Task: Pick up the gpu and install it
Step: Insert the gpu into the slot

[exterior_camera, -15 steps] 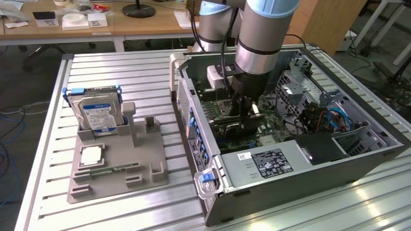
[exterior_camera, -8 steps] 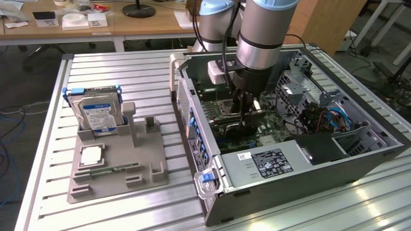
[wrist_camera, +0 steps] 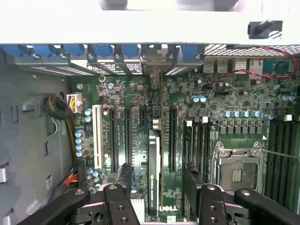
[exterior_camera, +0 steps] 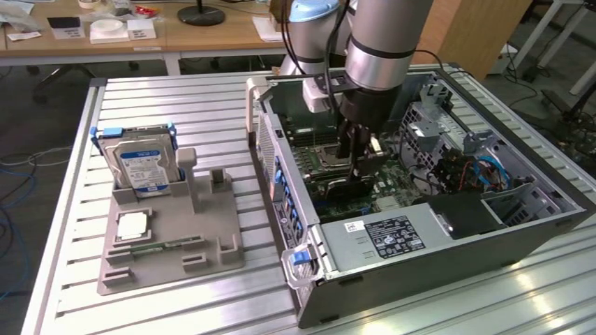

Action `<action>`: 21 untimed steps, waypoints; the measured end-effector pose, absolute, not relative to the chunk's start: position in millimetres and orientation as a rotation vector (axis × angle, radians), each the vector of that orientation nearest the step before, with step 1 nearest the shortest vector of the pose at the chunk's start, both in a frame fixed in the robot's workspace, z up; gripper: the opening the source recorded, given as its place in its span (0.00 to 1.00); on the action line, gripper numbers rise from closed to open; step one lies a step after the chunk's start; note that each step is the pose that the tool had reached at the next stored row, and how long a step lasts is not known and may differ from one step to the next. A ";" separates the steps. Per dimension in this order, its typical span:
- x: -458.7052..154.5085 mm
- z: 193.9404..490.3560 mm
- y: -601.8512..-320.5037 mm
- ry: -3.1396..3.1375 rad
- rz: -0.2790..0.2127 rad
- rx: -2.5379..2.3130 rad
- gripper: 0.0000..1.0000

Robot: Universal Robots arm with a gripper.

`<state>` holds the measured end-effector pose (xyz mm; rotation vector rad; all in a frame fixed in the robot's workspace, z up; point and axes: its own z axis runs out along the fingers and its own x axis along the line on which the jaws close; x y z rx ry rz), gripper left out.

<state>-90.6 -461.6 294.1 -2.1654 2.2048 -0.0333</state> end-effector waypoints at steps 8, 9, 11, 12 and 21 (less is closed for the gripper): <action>-90.6 302.2 -461.6 2.205 -0.033 -2.165 0.58; -90.6 302.7 -461.6 2.205 -0.033 -2.165 0.58; -90.6 302.8 -461.6 2.205 -0.033 -2.165 0.58; -90.6 302.8 -461.6 2.205 -0.033 -2.165 0.58; -90.6 303.6 -461.7 2.205 -0.033 -2.166 0.58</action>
